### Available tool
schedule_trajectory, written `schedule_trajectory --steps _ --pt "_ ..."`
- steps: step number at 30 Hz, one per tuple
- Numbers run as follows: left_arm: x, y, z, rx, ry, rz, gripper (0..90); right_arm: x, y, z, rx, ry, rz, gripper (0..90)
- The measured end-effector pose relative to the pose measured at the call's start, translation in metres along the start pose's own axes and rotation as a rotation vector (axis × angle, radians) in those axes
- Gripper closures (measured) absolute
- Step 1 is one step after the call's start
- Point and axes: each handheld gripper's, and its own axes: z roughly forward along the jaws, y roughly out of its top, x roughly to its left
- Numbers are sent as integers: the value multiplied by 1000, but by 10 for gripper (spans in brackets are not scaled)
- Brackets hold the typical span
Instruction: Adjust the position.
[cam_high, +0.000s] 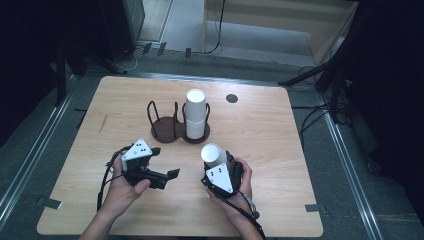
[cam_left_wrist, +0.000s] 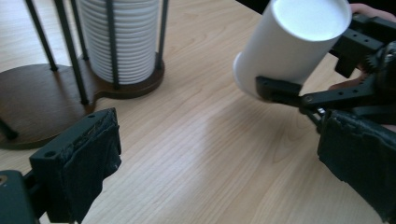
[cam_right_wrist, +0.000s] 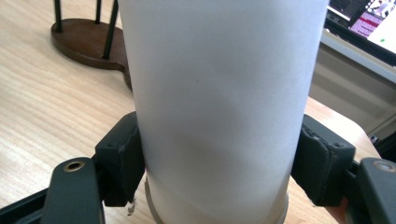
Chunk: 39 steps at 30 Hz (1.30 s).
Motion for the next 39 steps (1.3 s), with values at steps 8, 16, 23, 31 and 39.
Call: schedule_trajectory --steps 8,16,23,31,39 --pt "-8 2 4 -1 -22 17 0 13 -2 0 -18 1 -84 262" --pt "-14 2 7 5 -21 37 41 22 -4 -1 -45 -13 -176 264" --pt "-18 2 11 18 -21 58 59 28 -5 -3 -68 -6 -220 266" --pt "-24 2 12 14 -31 85 70 35 -7 -4 -86 8 -266 268" --pt "-28 2 14 24 -34 111 75 41 -7 -6 -103 25 -305 268"
